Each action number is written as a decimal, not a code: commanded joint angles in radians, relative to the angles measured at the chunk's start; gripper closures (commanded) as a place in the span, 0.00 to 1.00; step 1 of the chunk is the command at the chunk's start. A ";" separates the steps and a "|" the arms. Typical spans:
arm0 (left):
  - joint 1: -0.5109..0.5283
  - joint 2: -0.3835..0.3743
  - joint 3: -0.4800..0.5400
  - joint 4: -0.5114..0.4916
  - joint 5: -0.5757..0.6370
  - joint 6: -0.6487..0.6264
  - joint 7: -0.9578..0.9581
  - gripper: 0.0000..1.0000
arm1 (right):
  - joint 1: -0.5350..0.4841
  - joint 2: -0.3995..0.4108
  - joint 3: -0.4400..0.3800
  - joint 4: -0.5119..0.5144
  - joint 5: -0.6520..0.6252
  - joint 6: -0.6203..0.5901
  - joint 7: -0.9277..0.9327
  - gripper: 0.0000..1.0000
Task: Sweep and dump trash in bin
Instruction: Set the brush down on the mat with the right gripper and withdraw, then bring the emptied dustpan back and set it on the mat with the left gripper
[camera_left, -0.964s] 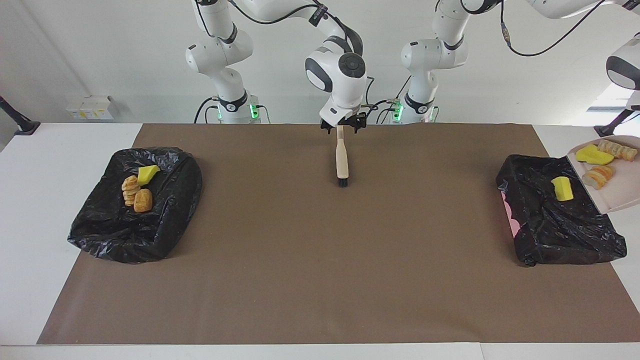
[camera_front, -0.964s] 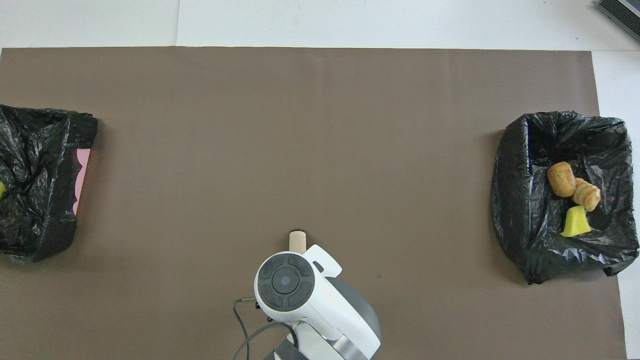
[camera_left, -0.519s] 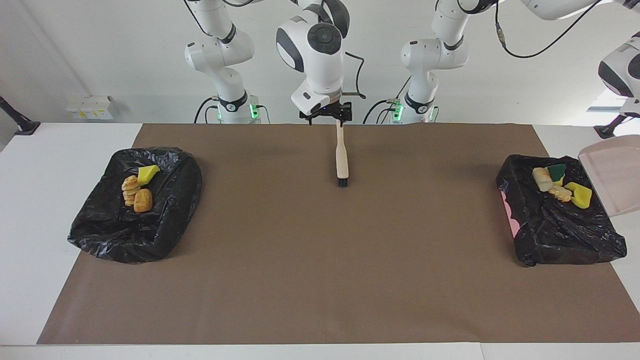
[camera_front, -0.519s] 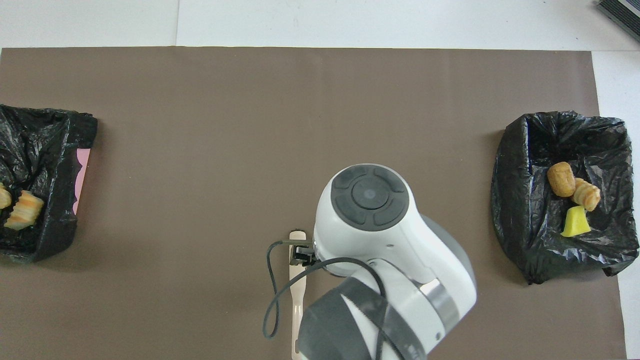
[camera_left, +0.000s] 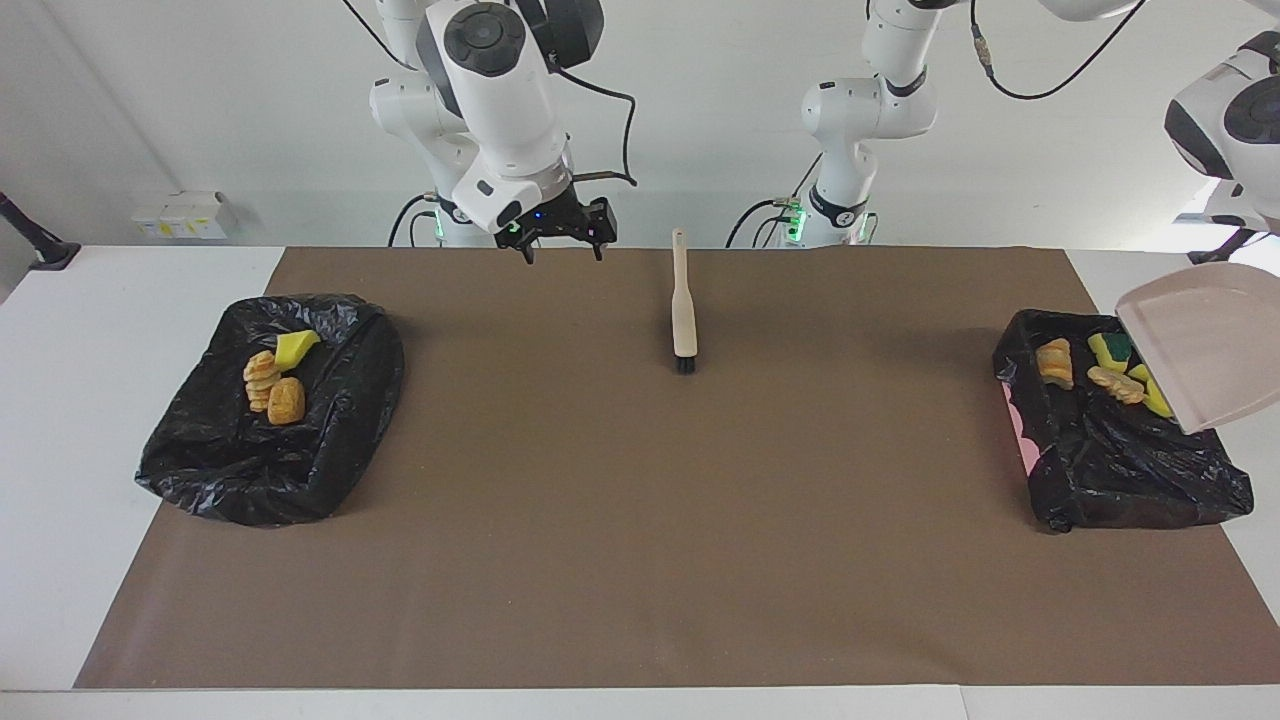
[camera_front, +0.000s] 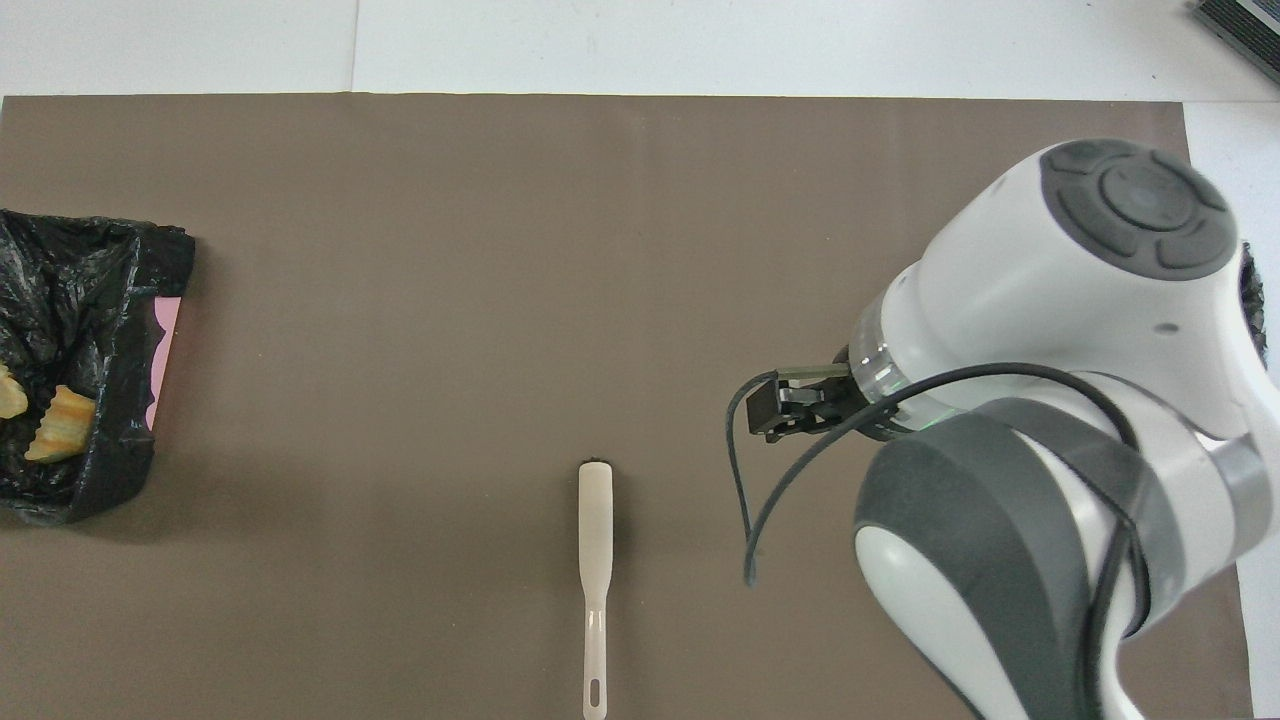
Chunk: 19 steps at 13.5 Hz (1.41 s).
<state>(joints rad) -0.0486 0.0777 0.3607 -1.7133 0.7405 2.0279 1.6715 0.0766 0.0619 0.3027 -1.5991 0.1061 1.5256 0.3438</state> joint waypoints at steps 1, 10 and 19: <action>-0.010 -0.056 0.006 -0.084 -0.204 -0.020 -0.026 1.00 | -0.079 -0.031 -0.010 0.007 -0.051 -0.018 -0.200 0.00; -0.011 -0.053 -0.248 -0.193 -0.471 -0.052 -0.711 1.00 | -0.178 -0.034 -0.138 0.007 -0.126 0.013 -0.356 0.00; -0.028 0.120 -0.650 -0.181 -0.556 0.006 -1.721 1.00 | -0.156 -0.031 -0.304 0.088 -0.109 -0.008 -0.425 0.00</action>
<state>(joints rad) -0.0681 0.1584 -0.2484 -1.9084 0.2209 1.9958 0.1129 -0.0933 0.0325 0.0072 -1.5569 -0.0052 1.5332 -0.0679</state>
